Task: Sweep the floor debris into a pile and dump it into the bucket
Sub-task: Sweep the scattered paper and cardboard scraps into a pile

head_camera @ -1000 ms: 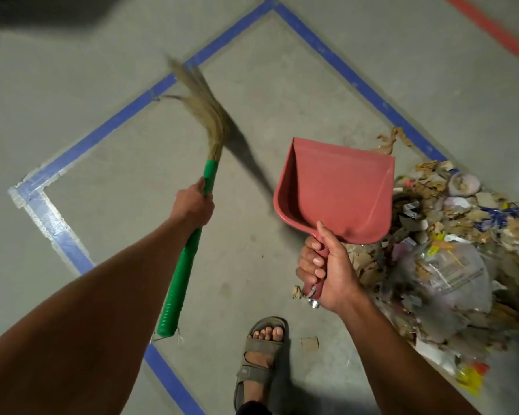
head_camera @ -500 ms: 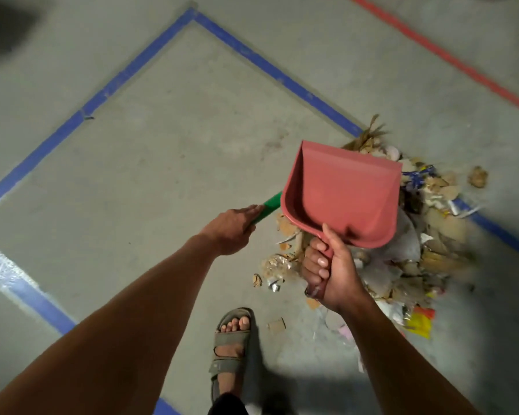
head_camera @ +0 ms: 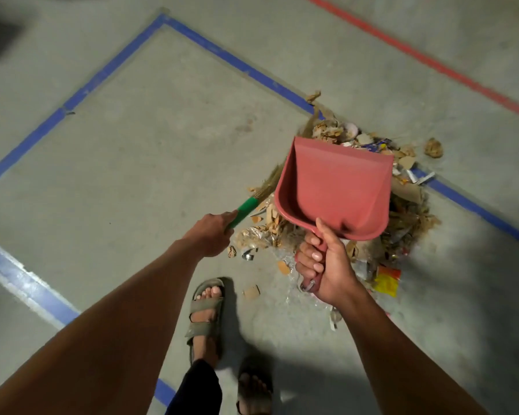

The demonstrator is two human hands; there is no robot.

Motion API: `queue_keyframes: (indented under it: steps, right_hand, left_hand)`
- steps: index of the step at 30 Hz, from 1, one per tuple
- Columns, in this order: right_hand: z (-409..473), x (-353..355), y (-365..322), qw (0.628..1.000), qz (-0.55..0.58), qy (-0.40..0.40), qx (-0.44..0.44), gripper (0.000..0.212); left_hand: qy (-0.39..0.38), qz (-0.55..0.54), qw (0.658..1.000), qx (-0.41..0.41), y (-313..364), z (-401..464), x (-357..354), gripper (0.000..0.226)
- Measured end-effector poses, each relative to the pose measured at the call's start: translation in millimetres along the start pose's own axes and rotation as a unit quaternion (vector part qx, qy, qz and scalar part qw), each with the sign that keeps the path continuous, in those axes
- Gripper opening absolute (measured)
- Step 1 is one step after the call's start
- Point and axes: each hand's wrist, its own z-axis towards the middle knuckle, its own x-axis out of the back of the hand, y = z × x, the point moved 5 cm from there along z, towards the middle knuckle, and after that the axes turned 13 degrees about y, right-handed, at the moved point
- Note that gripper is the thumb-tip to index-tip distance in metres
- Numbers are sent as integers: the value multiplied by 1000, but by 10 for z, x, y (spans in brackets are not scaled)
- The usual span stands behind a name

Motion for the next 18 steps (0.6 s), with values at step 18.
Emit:
queue_keyframes:
  steps: [18]
  right_hand:
    - [-640,759,477,998,-49,19,-30,46]
  left_hand:
    - [-13,-30,986,162,32,-1804,-916,51]
